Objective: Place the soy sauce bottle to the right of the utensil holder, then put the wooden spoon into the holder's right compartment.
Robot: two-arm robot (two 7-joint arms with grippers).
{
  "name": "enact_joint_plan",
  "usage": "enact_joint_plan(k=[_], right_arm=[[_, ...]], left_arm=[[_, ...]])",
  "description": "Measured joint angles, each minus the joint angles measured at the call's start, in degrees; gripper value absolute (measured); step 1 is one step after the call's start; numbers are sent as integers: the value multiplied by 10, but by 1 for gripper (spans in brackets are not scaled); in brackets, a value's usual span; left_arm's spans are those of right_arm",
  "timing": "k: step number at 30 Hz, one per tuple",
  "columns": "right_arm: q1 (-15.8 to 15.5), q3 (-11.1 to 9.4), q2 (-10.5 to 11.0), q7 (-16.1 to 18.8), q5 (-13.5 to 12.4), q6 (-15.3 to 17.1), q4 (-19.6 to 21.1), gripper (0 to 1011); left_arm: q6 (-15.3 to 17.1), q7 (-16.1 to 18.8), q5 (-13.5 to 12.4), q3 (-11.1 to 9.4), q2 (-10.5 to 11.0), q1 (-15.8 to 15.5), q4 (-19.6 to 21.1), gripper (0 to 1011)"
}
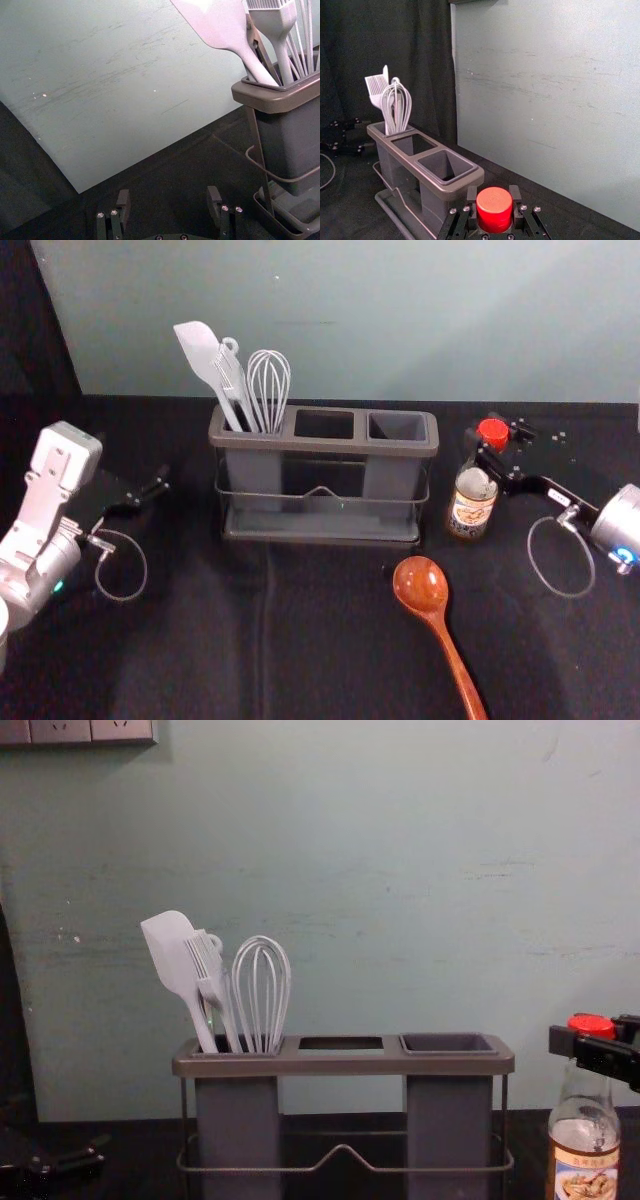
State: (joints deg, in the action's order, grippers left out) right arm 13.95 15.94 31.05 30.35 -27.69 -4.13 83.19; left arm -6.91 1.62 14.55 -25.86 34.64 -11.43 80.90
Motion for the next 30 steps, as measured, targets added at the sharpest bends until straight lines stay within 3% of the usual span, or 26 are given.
enact_joint_plan(k=[13, 30], right_arm=[[19, 9, -15, 8, 3, -10, -33, 380], [18, 8, -17, 9, 4, -13, -39, 396]], left_arm=[[0, 0, 0, 0, 0, 0, 0, 1005], [0, 0, 0, 0, 0, 0, 0, 1005]])
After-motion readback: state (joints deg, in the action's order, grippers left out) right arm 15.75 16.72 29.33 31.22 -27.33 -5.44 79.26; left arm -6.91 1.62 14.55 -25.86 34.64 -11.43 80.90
